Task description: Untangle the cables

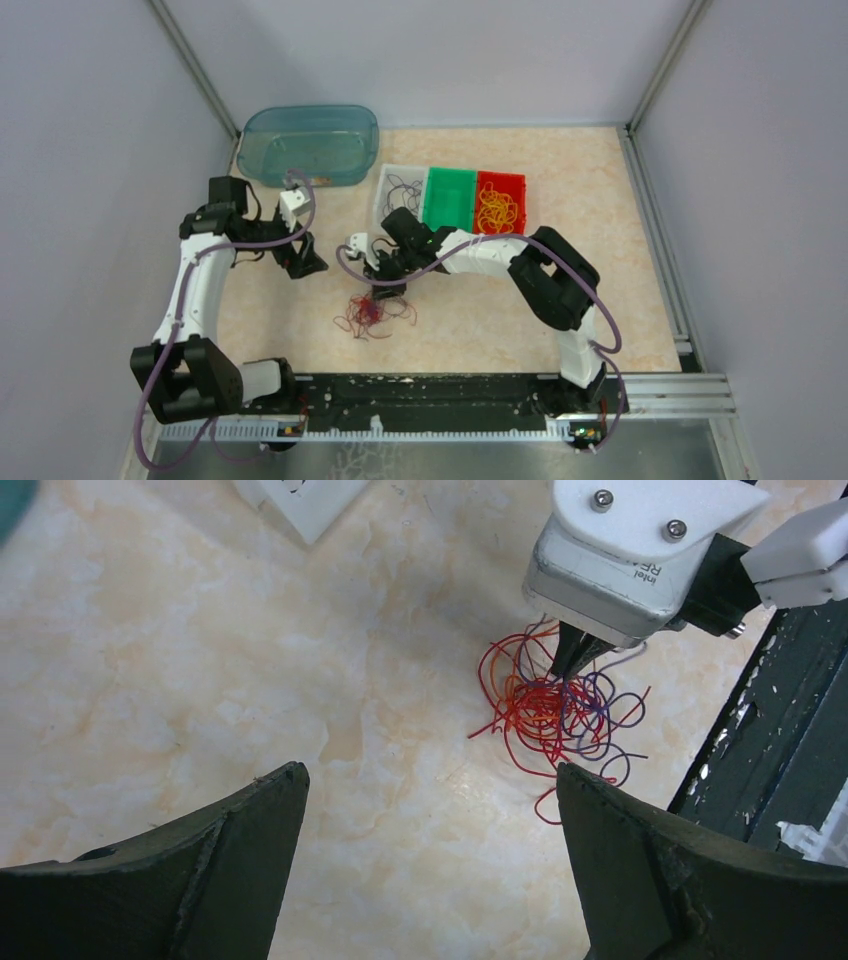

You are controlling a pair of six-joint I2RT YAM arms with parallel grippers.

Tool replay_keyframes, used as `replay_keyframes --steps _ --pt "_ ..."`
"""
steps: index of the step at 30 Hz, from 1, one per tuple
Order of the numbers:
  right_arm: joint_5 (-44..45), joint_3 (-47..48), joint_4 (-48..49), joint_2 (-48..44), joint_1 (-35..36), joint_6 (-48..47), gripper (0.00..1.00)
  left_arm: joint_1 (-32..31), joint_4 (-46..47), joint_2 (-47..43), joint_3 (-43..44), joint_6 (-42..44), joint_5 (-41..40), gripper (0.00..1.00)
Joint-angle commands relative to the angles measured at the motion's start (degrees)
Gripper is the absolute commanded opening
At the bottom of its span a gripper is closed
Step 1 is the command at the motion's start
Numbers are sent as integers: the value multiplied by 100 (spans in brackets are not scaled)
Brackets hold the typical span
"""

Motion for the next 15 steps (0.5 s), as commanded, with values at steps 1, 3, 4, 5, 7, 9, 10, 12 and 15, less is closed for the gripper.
replay_keyframes --steps 1,3,4,5,7,9,10,12,15 --pt "52 -21 470 -467 -5 23 1 44 -10 -87 182 29 175 99" --pt "53 -154 688 -708 -8 134 0 44 -12 -98 164 28 212 99" --pt "72 -205 787 -835 -13 210 0 47 -12 -100 152 31 249 99" --pt "94 -279 902 -953 -21 322 0 44 -14 -109 128 33 301 99" --pt "60 -443 1294 -1231 -57 574 0 45 -22 -121 83 38 419 99" --pt "65 -663 1794 -1529 -84 867 0 40 -85 -122 61 61 556 99" --pt "70 -761 1997 -1643 -89 1020 0 42 -148 -115 66 106 619 99" --pt "108 -915 2422 -1932 -124 1343 0 44 -384 -115 119 320 786 99" --pt "202 -1108 3116 -2117 -172 1864 0 32 -596 -175 149 522 1134 96"
